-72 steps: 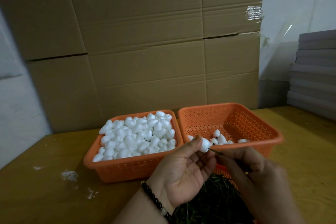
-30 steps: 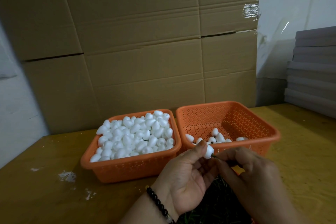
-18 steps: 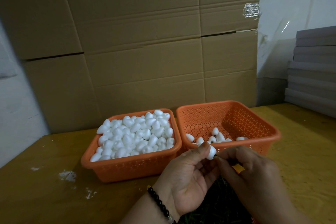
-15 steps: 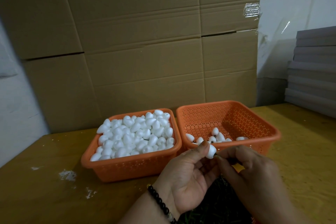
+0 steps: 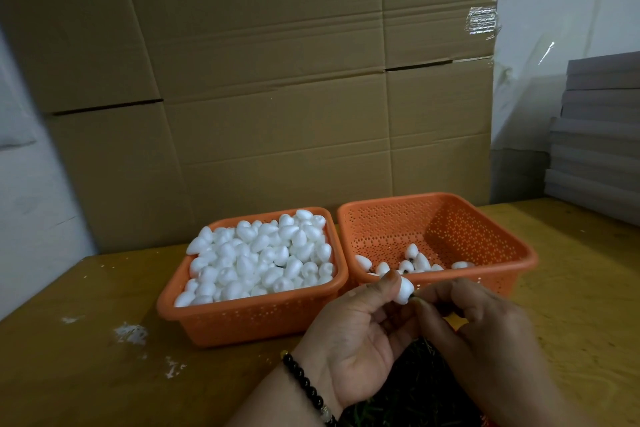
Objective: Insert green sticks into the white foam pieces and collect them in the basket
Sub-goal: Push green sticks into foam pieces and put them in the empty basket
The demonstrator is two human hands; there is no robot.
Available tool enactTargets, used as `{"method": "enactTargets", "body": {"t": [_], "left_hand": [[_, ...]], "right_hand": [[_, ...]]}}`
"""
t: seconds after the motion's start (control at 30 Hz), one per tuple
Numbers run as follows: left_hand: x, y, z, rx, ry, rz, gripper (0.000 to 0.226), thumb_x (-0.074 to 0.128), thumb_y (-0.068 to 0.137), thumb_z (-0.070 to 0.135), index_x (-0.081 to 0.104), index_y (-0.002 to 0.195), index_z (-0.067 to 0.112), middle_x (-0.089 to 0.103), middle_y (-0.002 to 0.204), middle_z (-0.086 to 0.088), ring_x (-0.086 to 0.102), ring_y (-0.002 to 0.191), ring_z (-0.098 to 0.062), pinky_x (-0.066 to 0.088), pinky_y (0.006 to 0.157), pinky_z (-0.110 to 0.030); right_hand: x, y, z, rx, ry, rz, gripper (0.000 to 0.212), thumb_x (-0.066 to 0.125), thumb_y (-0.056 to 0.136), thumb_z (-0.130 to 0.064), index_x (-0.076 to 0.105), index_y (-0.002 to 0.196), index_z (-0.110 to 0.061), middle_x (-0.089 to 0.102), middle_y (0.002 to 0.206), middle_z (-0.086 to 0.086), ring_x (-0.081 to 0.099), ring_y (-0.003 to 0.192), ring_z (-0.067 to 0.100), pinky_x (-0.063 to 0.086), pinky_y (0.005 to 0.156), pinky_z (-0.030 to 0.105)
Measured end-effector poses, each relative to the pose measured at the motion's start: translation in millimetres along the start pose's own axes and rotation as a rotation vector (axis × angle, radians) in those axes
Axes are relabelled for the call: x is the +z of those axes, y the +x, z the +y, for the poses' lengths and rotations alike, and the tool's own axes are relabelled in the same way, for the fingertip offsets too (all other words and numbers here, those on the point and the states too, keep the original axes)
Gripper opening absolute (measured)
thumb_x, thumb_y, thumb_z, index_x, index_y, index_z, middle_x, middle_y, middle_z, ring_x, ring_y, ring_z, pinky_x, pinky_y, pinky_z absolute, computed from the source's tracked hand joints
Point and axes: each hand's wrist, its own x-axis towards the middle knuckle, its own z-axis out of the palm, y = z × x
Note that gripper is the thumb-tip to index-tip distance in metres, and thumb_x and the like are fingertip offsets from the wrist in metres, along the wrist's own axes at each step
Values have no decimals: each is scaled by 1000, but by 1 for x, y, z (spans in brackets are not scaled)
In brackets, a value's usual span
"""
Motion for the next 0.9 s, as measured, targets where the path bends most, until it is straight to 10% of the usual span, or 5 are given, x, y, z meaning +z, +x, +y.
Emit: {"method": "enactTargets", "body": {"t": [0.57,0.9], "left_hand": [[-1,4,3,-5,-39,48,15,68,78,17,77,72,6,70,88,-14,66,67,-17,59,64,-29],[-5,6,6,-66,-98,2,27,64,78,18,68,102,8,71,93,-13,65,66,-19,57,62,-29]], "right_hand": [[-1,-3,-4,89,113,4,42,86,60,0,67,90,-21,67,78,-20,62,75,-9,42,67,0],[-3,-4,-6,97,134,20,40,83,65,0,63,92,-21,66,83,-14,63,79,-5,45,70,7]]}}
